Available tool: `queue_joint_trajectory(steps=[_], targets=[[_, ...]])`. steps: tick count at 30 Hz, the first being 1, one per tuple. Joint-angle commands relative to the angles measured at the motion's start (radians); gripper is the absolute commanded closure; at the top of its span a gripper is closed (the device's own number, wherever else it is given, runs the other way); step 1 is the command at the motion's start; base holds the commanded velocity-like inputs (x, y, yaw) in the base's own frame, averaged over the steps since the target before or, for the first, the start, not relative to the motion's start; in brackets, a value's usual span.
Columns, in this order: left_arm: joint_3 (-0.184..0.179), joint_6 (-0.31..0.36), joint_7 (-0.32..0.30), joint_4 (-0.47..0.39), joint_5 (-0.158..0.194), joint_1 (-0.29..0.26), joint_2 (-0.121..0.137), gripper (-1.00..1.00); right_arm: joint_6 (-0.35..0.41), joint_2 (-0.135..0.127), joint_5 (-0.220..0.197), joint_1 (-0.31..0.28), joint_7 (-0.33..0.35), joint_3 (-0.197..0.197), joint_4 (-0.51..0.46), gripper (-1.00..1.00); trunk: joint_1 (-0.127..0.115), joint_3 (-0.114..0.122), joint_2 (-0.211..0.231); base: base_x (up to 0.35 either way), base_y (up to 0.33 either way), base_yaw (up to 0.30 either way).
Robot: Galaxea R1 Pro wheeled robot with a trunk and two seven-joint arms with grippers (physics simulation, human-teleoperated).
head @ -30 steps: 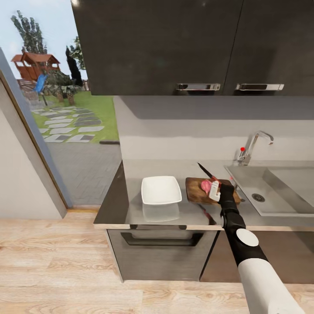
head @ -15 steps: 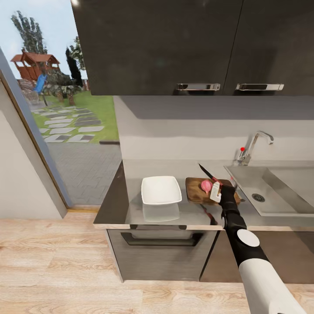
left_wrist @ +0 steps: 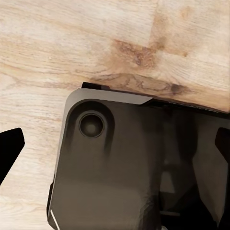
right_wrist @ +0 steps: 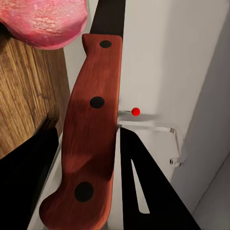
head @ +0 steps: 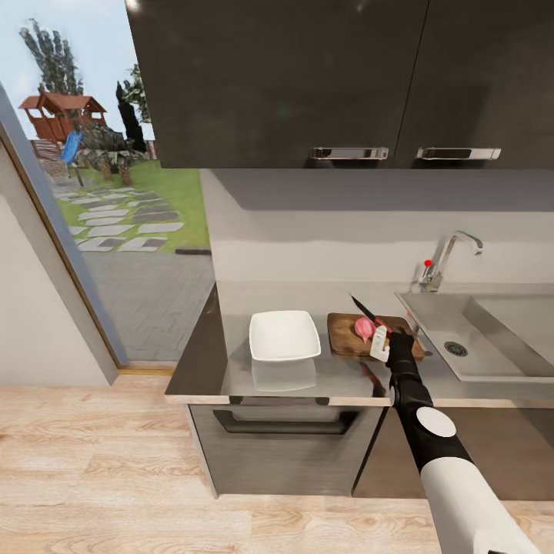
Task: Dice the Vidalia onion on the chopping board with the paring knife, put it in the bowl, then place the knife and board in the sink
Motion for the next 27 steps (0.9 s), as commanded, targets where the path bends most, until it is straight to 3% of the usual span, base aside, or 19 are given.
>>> queue_joint_trajectory(steps=[1,27], targets=[[-0.007,-0.004,-0.006,0.002,0.011,-0.001,0.000,-1.00,0.002,0.001,0.010,-0.001,-0.004,-0.003,0.001,1.00,0.000,-0.001,-0.001,0.000,0.000,0.000],[-0.007,-0.004,-0.006,0.005,0.011,-0.001,-0.001,-1.00,0.002,0.001,0.007,-0.001,-0.002,-0.003,0.010,1.00,0.000,-0.001,-0.001,0.000,0.000,0.000]])
